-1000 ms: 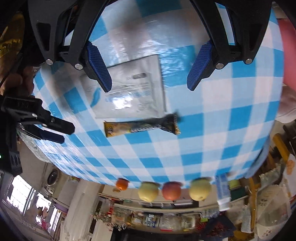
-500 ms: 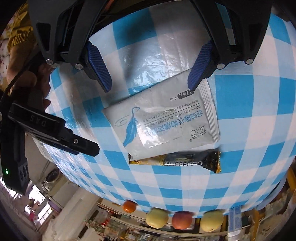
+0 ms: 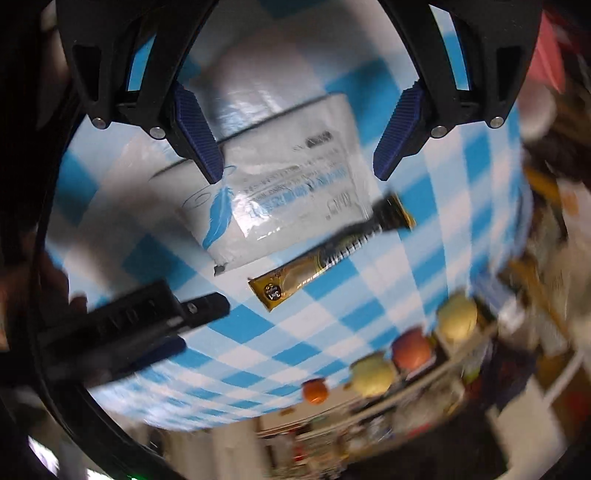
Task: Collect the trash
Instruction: 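Reach the right tool to the coffee-mix stick while the left tool approaches the white wipes packet, then close the right tool on the coffee-mix stick while the left tool grips the white wipes packet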
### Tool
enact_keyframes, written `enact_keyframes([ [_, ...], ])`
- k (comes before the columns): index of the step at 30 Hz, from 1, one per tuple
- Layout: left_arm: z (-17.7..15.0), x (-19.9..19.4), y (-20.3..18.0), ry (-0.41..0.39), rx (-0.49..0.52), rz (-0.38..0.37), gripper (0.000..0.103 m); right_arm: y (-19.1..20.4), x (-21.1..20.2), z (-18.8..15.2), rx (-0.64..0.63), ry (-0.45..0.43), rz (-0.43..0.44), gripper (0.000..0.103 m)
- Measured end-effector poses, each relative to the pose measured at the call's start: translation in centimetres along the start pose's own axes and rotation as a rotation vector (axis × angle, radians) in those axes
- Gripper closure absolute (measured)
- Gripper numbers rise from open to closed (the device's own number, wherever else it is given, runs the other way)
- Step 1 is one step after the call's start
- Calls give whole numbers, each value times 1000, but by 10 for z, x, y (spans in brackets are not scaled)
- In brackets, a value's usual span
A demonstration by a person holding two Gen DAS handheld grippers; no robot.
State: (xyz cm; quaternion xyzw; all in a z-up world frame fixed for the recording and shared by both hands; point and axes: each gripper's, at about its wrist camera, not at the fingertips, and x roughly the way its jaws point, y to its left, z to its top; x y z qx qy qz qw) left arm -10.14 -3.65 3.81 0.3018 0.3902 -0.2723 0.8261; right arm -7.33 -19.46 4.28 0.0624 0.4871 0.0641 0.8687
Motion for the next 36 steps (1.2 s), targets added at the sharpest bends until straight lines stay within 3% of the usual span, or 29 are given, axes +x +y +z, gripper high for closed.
enact_keyframes([
  [2, -1, 3, 4, 15, 28, 3, 19, 3, 1, 3, 0, -6, 24, 14],
  [3, -2, 4, 9, 27, -5, -35, 19, 7, 2, 5, -11, -9, 38, 14],
  [6, -10, 0, 24, 34, -134, -176, 19, 22, 6, 12, -74, -28, 48, 14],
  [11, -29, 1, 49, 53, -370, -344, 19, 46, 13, 25, -159, -73, 92, 15],
  [13, -35, 5, 53, 67, -431, -410, 19, 57, 21, 29, -196, -66, 107, 27],
  [17, -38, 4, 53, 59, -476, -483, 19, 73, 40, 32, -265, -38, 109, 41],
  [23, -45, 14, 50, 128, -502, -492, 19, 86, 57, 29, -367, -10, 84, 53],
  [26, -43, 17, 47, 133, -503, -488, 19, 85, 63, 27, -371, 13, 81, 65],
  [27, -42, 19, 47, 129, -510, -490, 19, 83, 64, 27, -363, 21, 88, 72],
  [31, -37, 27, 54, 97, -589, -513, 19, 67, 60, 28, -287, 37, 103, 78],
  [36, -25, 36, 54, 54, -637, -498, 18, 34, 47, 23, -186, 37, 62, 79],
])
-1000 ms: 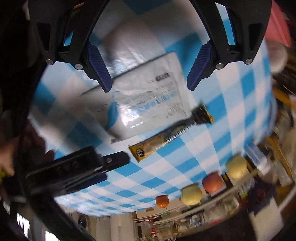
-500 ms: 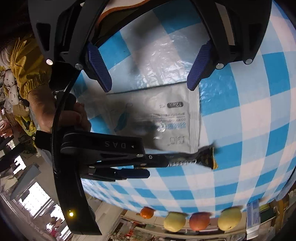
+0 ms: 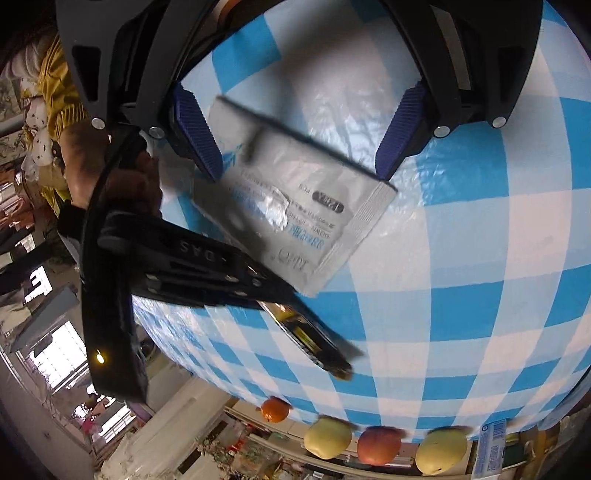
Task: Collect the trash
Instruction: 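Close the right tool on the coffee-mix stick while the left tool grips the white wipes packet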
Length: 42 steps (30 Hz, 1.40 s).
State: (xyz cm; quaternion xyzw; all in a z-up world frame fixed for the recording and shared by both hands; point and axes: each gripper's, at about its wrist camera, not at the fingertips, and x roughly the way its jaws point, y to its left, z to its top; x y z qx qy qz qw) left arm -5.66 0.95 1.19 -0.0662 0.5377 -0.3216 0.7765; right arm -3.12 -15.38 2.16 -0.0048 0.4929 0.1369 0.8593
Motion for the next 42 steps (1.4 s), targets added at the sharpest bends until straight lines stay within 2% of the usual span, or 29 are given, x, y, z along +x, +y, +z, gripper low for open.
enact_keyframes([
  [4, 5, 3, -4, -40, -8, 21, 18, -17, -14, -13, 44, -11, -9, 79],
  [7, 5, -5, -6, -102, -36, 62, 18, -27, -25, -19, 77, -31, -12, 79],
  [11, -1, -16, -21, -138, -81, 171, 18, -31, -41, -24, 101, -63, 18, 80],
  [13, -7, -16, -28, -130, -134, 223, 18, -32, -48, -25, 113, -83, 39, 80],
  [15, -14, -16, -34, -124, -202, 244, 18, -36, -57, -27, 141, -108, 77, 80],
  [22, -12, 9, -61, -92, -265, 312, 18, -48, -76, -31, 210, -152, 171, 80],
  [25, -3, 21, -71, -75, -266, 346, 18, -56, -85, -33, 246, -178, 200, 80],
  [34, 23, 48, -79, 4, -230, 518, 15, -63, -95, -32, 269, -217, 252, 80],
  [38, 26, 51, -77, 9, -209, 531, 15, -66, -97, -31, 280, -221, 258, 80],
  [42, 22, 52, -73, 9, -218, 489, 23, -68, -98, -31, 292, -227, 272, 80],
])
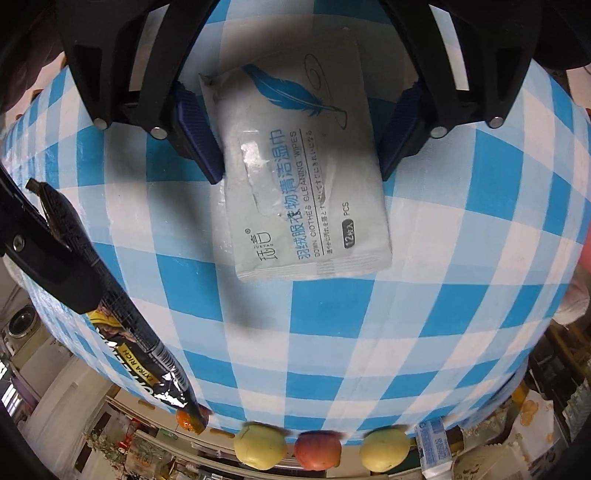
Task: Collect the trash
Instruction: 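Close the right tool on the coffee-mix stick while the left tool grips the white wipes packet, then carry the coffee-mix stick and wipes packet over the pink bucket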
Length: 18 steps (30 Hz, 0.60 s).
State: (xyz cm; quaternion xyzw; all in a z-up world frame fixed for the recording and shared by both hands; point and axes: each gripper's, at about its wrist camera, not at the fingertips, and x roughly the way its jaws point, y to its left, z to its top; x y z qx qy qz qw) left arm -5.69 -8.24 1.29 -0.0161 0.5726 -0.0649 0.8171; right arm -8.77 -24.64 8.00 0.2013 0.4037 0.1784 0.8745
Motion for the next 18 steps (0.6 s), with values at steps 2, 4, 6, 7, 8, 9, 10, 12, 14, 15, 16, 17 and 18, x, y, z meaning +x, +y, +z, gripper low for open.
enact_keyframes([
  [2, -1, -2, 0, -10, 13, -6, 27, 0, 0, 1, 5, -2, 10, 80],
  [4, -1, -2, 0, -12, 16, -15, 30, -1, 2, 1, 13, 1, 22, 80],
  [6, -1, -3, 2, -19, 21, -28, 32, -1, 6, 2, 16, 8, 20, 80],
  [7, -1, -3, 2, -23, 23, -33, 34, -1, 7, 3, 16, 10, 19, 80],
  [8, -1, -4, 3, -32, 24, -42, 35, -1, 8, 3, 17, 10, 20, 80],
  [9, -1, -5, 4, -40, 26, -49, 38, -1, 8, 3, 17, 9, 23, 80],
  [10, -1, -6, 5, -46, 28, -54, 40, 0, 9, 4, 19, 10, 28, 80],
  [12, 0, -8, 9, -55, 28, -77, 42, 2, 12, 4, 18, 13, 35, 80],
  [14, 0, -11, 13, -68, 32, -79, 44, 3, 16, 4, 19, 18, 41, 80],
  [15, 0, -12, 16, -78, 37, -79, 45, 3, 18, 4, 20, 22, 44, 80],
  [16, 0, -14, 20, -86, 36, -88, 45, 4, 21, 4, 22, 28, 44, 80],
  [17, 1, -15, 24, -89, 32, -95, 45, 4, 22, 4, 23, 31, 43, 80],
  [18, 1, -16, 29, -95, 26, -102, 45, 4, 24, 4, 26, 33, 45, 80],
])
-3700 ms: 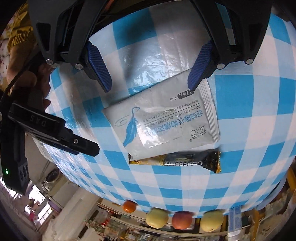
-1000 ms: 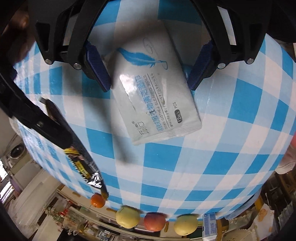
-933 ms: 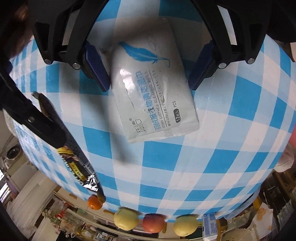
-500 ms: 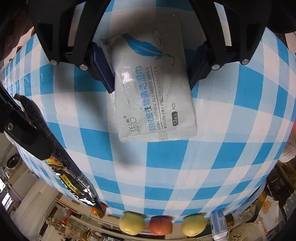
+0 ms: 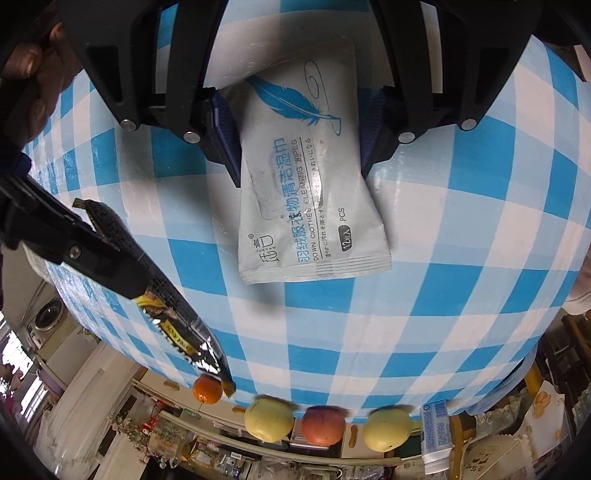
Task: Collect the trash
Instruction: 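Carry the coffee-mix stick and wipes packet over the pink bucket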
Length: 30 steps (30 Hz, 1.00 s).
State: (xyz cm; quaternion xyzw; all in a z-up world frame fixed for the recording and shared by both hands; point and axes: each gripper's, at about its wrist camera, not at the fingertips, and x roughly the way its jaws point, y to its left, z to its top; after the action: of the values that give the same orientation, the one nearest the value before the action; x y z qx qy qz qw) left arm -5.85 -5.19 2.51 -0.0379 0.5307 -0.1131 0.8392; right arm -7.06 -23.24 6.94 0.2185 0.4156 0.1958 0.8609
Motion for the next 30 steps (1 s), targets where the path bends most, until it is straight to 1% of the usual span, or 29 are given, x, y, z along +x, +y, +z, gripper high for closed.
enact_keyframes([
  [3, 2, -7, 11, -25, -3, -15, 45, -1, 4, 0, 15, 6, 17, 80],
  [8, 7, -25, 29, -90, 0, -30, 45, 2, 10, 0, 22, 17, 18, 80],
  [13, 13, -43, 48, -154, 12, -29, 45, 6, 19, -2, 27, 31, 22, 80],
  [19, 15, -64, 71, -246, 41, -8, 45, 13, 25, -4, 23, 39, 25, 80],
  [24, 18, -76, 100, -314, 1, -41, 45, 22, 29, -5, 32, 45, 32, 80],
  [26, 18, -78, 114, -329, -31, -64, 45, 26, 31, -6, 27, 46, 35, 80],
  [30, 21, -83, 137, -351, -69, -80, 45, 38, 40, -9, 25, 61, 42, 80],
])
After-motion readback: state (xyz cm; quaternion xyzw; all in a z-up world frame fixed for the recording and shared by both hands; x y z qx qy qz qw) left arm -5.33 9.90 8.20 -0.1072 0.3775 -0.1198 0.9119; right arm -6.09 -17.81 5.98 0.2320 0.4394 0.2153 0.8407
